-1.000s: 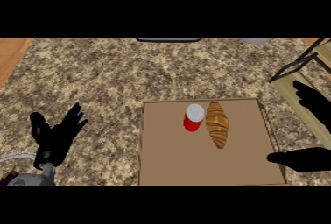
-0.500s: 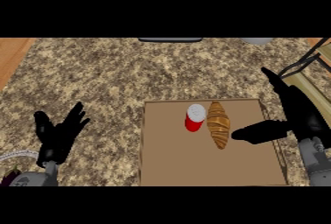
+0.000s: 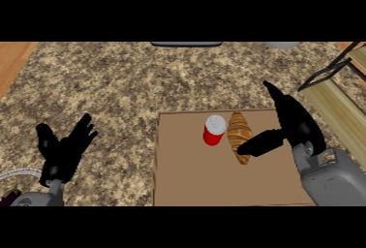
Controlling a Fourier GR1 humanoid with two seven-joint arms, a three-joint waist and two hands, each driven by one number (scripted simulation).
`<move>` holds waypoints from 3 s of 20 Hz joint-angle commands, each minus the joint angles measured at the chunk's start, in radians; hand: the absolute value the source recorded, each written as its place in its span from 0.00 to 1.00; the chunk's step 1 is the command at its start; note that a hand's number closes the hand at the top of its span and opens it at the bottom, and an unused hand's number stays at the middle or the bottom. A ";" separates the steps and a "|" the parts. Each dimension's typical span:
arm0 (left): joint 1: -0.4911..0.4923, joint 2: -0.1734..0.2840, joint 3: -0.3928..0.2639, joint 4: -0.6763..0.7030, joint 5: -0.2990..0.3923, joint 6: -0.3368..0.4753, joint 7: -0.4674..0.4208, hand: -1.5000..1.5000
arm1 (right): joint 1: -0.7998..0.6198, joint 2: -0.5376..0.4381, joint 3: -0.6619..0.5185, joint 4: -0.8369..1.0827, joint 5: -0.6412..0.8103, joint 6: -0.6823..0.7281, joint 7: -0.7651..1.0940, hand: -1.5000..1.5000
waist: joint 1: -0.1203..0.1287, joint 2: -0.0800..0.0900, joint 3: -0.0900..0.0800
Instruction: Pick the croissant from the tray and place it in the tiered shelf
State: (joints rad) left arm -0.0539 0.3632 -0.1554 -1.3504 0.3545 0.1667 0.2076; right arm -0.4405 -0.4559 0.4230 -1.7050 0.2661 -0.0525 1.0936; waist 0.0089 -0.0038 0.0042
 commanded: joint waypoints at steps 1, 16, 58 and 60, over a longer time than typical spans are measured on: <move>0.017 0.012 0.039 0.049 0.026 -0.050 -0.001 0.50 | 0.005 0.019 0.001 -0.019 0.040 0.034 0.158 0.00 | -0.010 0.002 -0.005; -0.013 -0.040 0.033 0.002 -0.049 -0.015 0.070 0.50 | -0.008 0.243 0.035 0.197 0.296 0.005 0.127 0.00 | -0.001 0.004 -0.004; 0.005 -0.101 0.162 0.022 -0.134 -0.117 0.059 0.50 | -0.064 0.404 -0.247 0.482 0.557 -0.089 -0.179 1.00 | -0.011 0.004 -0.005; 0.015 -0.125 0.141 0.009 -0.149 -0.097 0.055 0.50 | -0.055 0.397 -0.329 0.513 0.595 -0.195 -0.066 1.00 | -0.019 0.005 -0.005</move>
State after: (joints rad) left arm -0.0502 0.2530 -0.0031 -1.3570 0.2121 0.0634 0.2558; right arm -0.4795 -0.0520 0.2087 -1.2186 0.8168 -0.1264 0.8785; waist -0.0013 -0.0050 0.0034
